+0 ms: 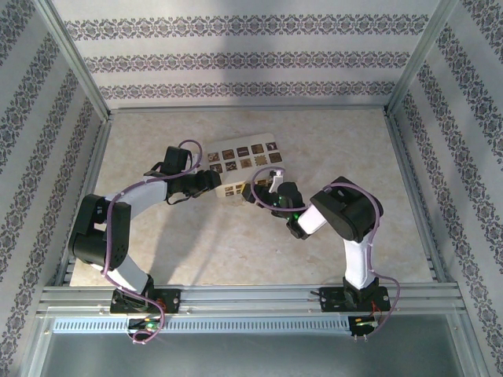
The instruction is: Unlock a padlock with a key
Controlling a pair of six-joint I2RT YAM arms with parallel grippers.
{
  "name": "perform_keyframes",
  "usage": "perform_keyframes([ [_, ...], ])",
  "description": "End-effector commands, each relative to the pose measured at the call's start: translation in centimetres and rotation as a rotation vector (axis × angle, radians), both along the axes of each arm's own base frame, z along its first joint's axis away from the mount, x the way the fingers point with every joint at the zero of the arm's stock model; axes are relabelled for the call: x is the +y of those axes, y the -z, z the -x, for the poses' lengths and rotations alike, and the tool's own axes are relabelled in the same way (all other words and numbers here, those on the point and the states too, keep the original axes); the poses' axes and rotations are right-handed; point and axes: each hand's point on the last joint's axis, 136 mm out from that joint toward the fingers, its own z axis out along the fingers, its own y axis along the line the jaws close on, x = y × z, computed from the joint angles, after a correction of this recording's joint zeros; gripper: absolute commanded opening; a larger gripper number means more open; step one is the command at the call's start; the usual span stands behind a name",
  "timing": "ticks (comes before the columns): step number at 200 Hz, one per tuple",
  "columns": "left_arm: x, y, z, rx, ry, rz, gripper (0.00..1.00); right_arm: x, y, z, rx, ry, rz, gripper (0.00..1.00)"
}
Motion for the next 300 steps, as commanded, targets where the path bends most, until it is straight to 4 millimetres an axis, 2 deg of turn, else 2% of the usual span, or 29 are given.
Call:
perform_keyframes([
  [1, 0.0, 0.7, 1.4, 0.045, 0.004, -0.026, 0.53, 1.1, -1.9, -0.6, -0.055, -0.043, -0.056, 0.65],
  [42, 0.0, 0.7, 1.4, 0.047, 0.003, -0.027, 0.53, 1.4, -2.5, -0.4, -0.068, -0.068, -0.076, 0.54],
  [97, 0.0, 0.7, 1.4, 0.044, 0.002, -0.028, 0.53, 0.8, -1.4, 0.0, -0.039, -0.055, -0.066, 0.42],
  [162, 0.1, 0.7, 1.3, 0.044, 0.0, -0.031, 0.53, 0.7, -1.4, 0.7, -0.032, -0.067, -0.072, 0.3],
  [220, 0.1, 0.5, 1.3, 0.042, 0.004, -0.035, 0.53, 0.7, -1.1, 0.7, -0.023, -0.065, -0.074, 0.12],
  [300, 0.4, 0.4, 2.0, 0.046, 0.0, -0.041, 0.53, 0.4, -0.9, -0.1, 0.008, -0.027, -0.103, 0.03],
])
